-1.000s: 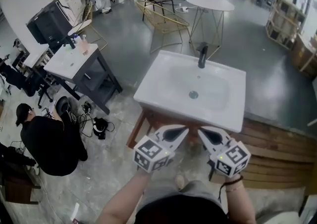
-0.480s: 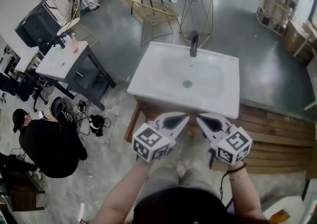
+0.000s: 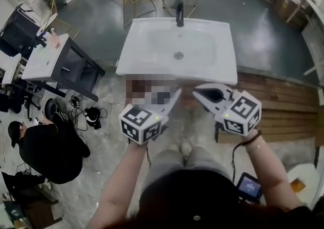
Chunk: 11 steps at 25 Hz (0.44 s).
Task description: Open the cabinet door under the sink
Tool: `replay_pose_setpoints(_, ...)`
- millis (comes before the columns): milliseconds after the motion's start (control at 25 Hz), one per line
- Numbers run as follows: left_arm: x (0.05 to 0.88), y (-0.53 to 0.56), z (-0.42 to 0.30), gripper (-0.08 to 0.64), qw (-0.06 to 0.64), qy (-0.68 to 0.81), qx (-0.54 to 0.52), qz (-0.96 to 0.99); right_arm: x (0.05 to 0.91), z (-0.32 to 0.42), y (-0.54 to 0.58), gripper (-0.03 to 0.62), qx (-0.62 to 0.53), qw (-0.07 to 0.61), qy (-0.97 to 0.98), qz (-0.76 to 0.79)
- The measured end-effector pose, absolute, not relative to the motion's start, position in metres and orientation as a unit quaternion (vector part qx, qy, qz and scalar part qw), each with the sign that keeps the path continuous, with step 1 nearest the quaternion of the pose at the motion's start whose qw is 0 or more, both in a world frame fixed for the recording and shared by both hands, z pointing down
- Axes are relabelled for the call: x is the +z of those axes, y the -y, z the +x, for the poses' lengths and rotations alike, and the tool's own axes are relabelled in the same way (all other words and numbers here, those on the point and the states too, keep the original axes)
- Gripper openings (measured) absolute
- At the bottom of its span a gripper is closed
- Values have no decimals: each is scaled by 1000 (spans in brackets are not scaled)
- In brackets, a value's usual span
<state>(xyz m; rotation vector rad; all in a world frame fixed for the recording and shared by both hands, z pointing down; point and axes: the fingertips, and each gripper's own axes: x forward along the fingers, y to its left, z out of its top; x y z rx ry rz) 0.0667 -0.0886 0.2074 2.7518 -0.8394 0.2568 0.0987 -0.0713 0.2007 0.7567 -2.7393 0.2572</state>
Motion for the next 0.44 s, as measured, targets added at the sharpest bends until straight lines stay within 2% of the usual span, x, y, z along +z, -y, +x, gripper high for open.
replay_pose_setpoints(440, 211, 81, 53, 9, 122, 284, 94, 946, 194, 94, 68, 8, 79, 156, 950, 258)
